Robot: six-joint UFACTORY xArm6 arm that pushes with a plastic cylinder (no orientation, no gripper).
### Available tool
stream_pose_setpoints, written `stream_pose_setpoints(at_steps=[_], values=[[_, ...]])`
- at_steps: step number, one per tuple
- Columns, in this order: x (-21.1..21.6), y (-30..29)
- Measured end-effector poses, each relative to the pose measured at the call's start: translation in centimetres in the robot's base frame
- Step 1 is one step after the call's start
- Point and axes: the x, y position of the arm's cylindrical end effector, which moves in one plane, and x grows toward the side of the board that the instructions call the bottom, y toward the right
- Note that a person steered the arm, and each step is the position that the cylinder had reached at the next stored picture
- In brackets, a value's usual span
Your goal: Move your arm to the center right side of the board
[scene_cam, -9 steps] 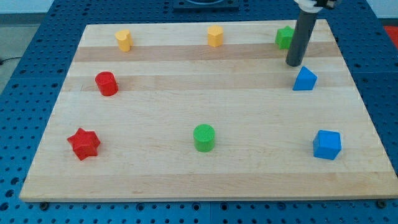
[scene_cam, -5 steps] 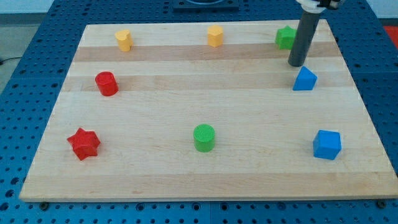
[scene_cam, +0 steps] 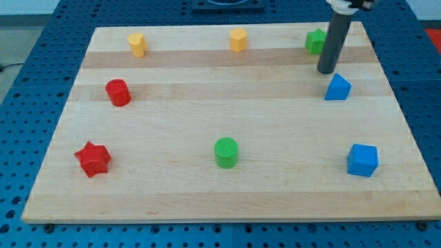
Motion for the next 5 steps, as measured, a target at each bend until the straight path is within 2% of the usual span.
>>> stream_pose_setpoints(at_steps=[1, 3, 4, 5], values=[[0.0, 0.1], [1.8, 9.3], [5.6, 7.2], [6.5, -1.3]])
